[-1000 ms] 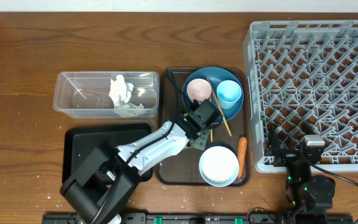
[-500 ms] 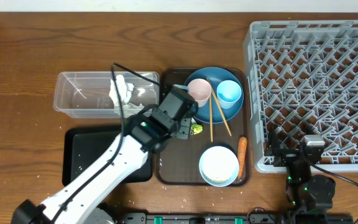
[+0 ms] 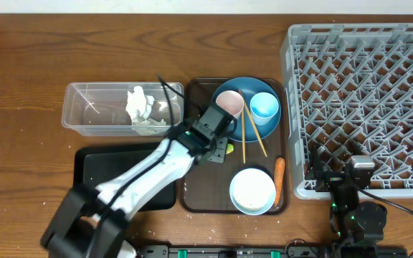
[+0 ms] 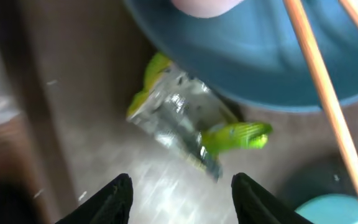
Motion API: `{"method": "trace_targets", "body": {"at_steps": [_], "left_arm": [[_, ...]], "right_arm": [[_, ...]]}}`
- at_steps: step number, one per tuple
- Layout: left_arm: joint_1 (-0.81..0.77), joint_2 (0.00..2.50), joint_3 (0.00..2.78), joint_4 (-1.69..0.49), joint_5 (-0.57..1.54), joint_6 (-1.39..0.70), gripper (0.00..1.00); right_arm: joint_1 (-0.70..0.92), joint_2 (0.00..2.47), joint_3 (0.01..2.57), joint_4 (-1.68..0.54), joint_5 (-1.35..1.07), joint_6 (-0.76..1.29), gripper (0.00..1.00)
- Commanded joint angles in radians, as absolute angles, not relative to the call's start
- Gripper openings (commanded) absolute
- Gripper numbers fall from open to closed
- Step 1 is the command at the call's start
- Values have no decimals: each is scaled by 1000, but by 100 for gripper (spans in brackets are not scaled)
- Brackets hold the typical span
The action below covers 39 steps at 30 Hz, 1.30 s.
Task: Sort waste into correct bins and load items into the dishwasher rack
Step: 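Carry the green packet to the clear bin and release it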
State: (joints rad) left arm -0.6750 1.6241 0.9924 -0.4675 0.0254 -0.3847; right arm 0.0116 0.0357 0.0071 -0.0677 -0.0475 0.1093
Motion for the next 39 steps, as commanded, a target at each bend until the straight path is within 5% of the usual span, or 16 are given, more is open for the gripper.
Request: {"method": "trace_targets", "body": {"at_steps": [1, 12, 16, 17, 39], "left_arm": [[-675, 1664, 987, -433, 54, -379, 56], [-675, 1804, 986, -356, 60, -374, 54], [-674, 1795, 986, -371, 60, -374, 10], [-674, 1784, 986, -377, 60, -374, 6], [-566, 1246, 986, -579, -300, -375, 6]], "right_arm": [[20, 38, 6, -72, -41, 104, 99], [20, 38, 6, -72, -41, 104, 99], [20, 38, 6, -72, -41, 104, 99], [20, 38, 6, -72, -41, 103, 99], [20, 38, 6, -72, -41, 104, 99]]}}
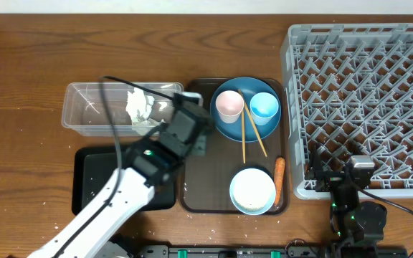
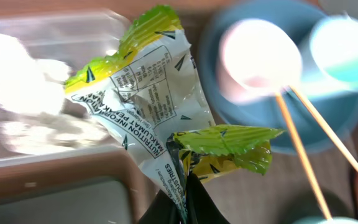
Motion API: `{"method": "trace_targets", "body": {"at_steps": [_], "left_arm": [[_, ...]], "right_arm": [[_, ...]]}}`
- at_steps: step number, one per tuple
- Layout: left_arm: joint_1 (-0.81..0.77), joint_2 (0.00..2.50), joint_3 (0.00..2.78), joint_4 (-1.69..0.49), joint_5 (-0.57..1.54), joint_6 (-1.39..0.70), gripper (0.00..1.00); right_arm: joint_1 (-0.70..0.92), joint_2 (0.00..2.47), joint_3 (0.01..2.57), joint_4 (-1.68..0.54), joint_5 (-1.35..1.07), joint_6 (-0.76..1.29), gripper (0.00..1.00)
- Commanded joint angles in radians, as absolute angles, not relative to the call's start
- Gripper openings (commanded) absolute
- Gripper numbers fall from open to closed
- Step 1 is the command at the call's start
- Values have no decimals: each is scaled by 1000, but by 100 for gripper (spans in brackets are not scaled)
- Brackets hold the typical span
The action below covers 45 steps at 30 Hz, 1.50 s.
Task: Sort waste into correct bins and load items into the dishwasher rack
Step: 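Carry the green packet to the clear bin and release it, then grasp the rim of the light-blue rice bowl with the left gripper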
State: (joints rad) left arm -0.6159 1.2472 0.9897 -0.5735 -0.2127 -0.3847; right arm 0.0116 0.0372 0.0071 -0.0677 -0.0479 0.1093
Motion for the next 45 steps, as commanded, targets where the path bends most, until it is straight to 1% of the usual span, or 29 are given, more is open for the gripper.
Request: {"method": "trace_targets", "body": {"at_steps": [1, 7, 13, 14, 16, 20, 22, 23, 28, 34, 37, 42, 45], "left_arm": [[-538, 1254, 986, -579, -300, -375, 7], [-383, 1339, 986, -575, -292, -375, 7], [-257, 1444, 986, -520, -212, -374, 8], [-240, 1458, 986, -510, -189, -374, 13], [-214, 1473, 986, -495, -135, -368, 33], [-191, 1459, 995, -477, -32, -313, 59], [-194, 1431, 1006, -479, -32, -307, 65], [-198, 1414, 1011, -482, -28, -307, 66], [-272, 1280, 1015, -527, 122, -307, 67], [-484, 1163, 1014, -687, 123, -372, 64], [-594, 1171, 1011, -757, 123, -388, 57], [-756, 1239, 967, -776, 123, -493, 57], [-834, 1305, 957, -760, 123, -515, 57]], "right_arm": [[20, 38, 6, -72, -41, 103, 99], [20, 38, 6, -72, -41, 103, 99], [20, 38, 6, -72, -41, 103, 99], [20, 38, 6, -72, -41, 103, 99], [20, 38, 6, -72, -41, 104, 99], [20, 38, 6, -72, -41, 103, 99], [20, 38, 6, -72, -41, 104, 99], [20, 38, 6, -72, -41, 104, 99], [20, 38, 6, -72, -41, 104, 99], [20, 38, 6, -72, -41, 104, 99], [20, 38, 6, -72, -41, 103, 99], [20, 38, 6, -72, -41, 103, 99], [20, 38, 6, -72, -41, 104, 99]]}}
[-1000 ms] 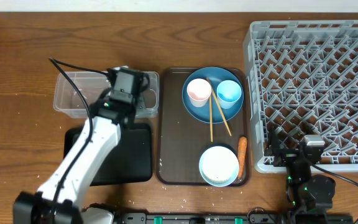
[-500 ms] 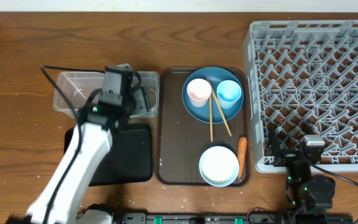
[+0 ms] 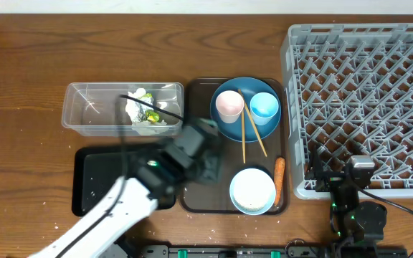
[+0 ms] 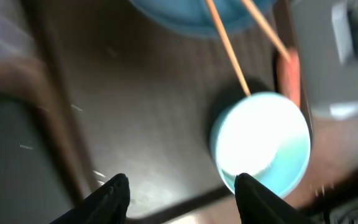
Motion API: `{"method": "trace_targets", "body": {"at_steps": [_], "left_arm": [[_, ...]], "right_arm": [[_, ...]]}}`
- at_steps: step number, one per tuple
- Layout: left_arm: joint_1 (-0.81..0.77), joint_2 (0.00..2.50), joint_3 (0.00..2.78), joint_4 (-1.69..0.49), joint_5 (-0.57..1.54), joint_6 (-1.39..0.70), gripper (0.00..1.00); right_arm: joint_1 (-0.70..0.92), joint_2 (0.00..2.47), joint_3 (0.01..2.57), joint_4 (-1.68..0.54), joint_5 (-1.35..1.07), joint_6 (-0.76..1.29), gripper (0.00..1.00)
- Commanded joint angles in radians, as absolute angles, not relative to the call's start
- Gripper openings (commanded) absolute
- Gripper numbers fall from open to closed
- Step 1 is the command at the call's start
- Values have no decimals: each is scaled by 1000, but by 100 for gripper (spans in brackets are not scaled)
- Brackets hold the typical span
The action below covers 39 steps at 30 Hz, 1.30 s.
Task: Sort waste into correct bins and load items into the dishwasher rack
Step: 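Grasp the rim of the light-blue rice bowl with the left gripper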
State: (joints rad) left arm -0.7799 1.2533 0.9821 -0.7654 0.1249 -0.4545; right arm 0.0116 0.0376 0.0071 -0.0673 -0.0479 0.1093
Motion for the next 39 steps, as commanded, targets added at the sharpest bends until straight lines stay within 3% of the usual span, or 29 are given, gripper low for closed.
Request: {"method": "trace_targets", "body": {"at_steps": [1, 15, 39], "left_arm": [[-857, 1332, 957, -749, 123, -514, 57], [-937, 1621, 957, -653, 115, -548, 56], [-842, 1571, 1000, -809, -372, -488, 56]], "right_arm": [[20, 38, 6, -72, -41, 103, 99], [20, 38, 6, -72, -41, 104, 99], [20, 38, 6, -72, -41, 103, 99]]}}
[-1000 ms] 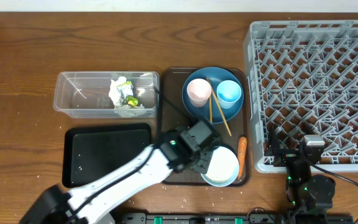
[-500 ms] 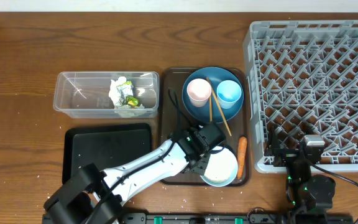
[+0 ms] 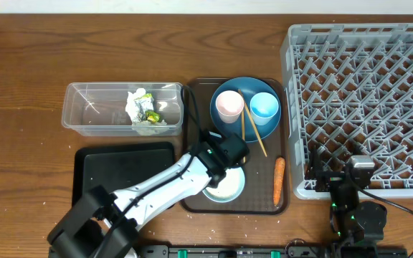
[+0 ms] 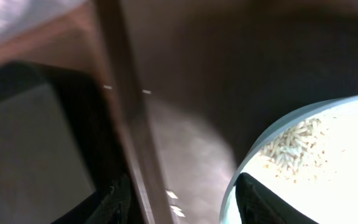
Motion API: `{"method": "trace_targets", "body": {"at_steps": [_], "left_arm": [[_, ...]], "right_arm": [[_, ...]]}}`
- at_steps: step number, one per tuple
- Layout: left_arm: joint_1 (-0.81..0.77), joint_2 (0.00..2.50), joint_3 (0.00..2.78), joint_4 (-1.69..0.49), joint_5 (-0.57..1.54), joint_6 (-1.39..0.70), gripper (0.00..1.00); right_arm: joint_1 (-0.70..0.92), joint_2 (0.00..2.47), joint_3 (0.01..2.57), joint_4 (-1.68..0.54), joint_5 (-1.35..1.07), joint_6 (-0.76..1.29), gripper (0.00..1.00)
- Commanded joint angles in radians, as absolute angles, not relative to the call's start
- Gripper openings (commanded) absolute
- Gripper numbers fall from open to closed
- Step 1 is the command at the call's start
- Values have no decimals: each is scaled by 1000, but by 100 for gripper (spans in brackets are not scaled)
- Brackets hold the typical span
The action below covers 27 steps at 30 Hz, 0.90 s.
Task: Sort waste into correct bins and load items into the dishwasher rack
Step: 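Grasp the rim of the light-blue rice bowl with the left gripper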
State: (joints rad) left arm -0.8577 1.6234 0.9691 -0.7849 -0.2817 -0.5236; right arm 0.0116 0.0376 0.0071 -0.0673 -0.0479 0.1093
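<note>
My left gripper (image 3: 224, 159) is open, low over the left rim of the pale blue bowl (image 3: 229, 189) on the brown tray (image 3: 258, 206). In the left wrist view the gripper (image 4: 185, 194) straddles the rim: one finger is over the bowl (image 4: 316, 149), which holds rice grains, the other over the tray's left edge (image 4: 126, 130). The green wrapper (image 3: 151, 115) lies in the clear bin (image 3: 84, 111) beside white tissue. A carrot (image 3: 278, 180) lies at the tray's right side. My right gripper (image 3: 355, 172) rests at the rack's front edge.
A blue plate (image 3: 246, 127) at the tray's back carries a pink cup (image 3: 229, 105), a blue cup (image 3: 264, 105) and chopsticks (image 3: 248, 132). A black bin (image 3: 110, 172) sits left of the tray. The grey dishwasher rack (image 3: 364, 93) fills the right side.
My left gripper has come down from above the tray's left part to the bowl's left rim. The bowl now sits further left on the tray, clear of the carrot.
My left gripper was open over the green wrapper on the tray below the plate. Then it held the wrapper near the clear bin. Then the wrapper lay in the bin and the open gripper was over the tray. Now it is at the shifted bowl.
</note>
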Motion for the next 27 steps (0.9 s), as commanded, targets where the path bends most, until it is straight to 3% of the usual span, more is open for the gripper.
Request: {"method": "trace_targets", "body": {"at_steps": [1, 5, 11, 27], "left_arm": [[-842, 1548, 1016, -823, -390, -488, 56], [-842, 1440, 1058, -830, -348, -488, 57], [-867, 1306, 1063, -800, 89, -503, 56], [-1103, 1505, 1047, -704, 9, -601, 50]], "right_arm": [[20, 38, 6, -72, -41, 103, 99], [20, 38, 6, -72, -41, 104, 99], [20, 38, 6, -72, -41, 104, 99], [20, 38, 6, -72, -41, 104, 99]]}}
